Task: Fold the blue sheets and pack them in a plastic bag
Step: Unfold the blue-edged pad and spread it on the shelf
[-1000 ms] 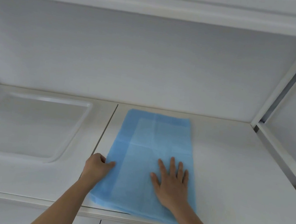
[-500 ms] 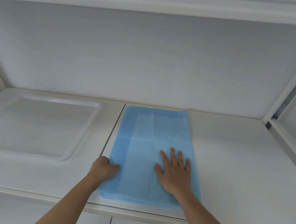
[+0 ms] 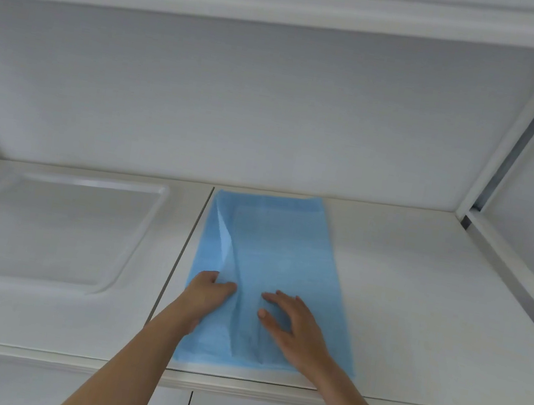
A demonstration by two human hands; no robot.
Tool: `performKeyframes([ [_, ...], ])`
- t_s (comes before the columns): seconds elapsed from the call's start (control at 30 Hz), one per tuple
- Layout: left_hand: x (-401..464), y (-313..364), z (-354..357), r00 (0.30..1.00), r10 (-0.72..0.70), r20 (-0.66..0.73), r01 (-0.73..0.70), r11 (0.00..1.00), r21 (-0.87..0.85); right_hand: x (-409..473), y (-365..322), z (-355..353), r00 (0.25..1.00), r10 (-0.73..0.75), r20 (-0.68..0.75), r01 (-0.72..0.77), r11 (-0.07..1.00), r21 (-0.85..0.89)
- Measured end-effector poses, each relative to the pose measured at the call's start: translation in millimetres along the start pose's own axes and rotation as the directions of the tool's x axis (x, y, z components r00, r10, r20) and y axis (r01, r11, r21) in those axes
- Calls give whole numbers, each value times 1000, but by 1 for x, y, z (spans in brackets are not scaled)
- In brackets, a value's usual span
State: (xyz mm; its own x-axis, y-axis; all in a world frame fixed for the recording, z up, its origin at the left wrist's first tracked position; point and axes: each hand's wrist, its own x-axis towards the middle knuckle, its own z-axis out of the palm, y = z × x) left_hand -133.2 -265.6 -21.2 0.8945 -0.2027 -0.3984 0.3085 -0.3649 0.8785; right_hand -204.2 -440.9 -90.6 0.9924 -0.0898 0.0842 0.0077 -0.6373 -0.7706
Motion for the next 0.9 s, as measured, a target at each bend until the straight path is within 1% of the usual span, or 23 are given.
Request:
performKeyframes([
  [0.13,0,1,14,1000,22,7,-22,1000,16,3,3,0,998,69,-3,-69,995,70],
  [0.2,-2,2,20,1000,20,10,-19,1000,-24,3,0,-2,996,91,-7,-90,991,98],
  [0.27,-3,6,26,1000,-6,27,9,996,-88,2,-4,-3,996,93,-6,-92,991,99],
  [0.4,-6,12,32,996,-91,21,92,992,-85,1,-9,-5,995,88,-37,-83,989,125],
  [0.53,-4,9,35,994,-104,33,107,987,-117,0,-13,-12,994,100,-36,-91,973,210],
  [0.67,-3,10,35,992,-113,53,120,982,-148,3,-8,-5,991,112,-73,-100,983,157],
  [0.73,-3,10,34,991,-115,67,124,983,-137,4,-8,-3,992,106,-74,-97,989,113],
  [0.8,-2,8,37,998,-66,19,68,991,-111,5,-5,-3,992,106,-70,-98,990,105],
  [0.87,2,4,41,991,76,-113,-83,995,-58,6,-1,-1,987,121,-102,-107,986,129],
  [0.9,5,1,42,971,163,-174,-169,985,-21,6,2,0,983,122,-139,-100,983,156],
])
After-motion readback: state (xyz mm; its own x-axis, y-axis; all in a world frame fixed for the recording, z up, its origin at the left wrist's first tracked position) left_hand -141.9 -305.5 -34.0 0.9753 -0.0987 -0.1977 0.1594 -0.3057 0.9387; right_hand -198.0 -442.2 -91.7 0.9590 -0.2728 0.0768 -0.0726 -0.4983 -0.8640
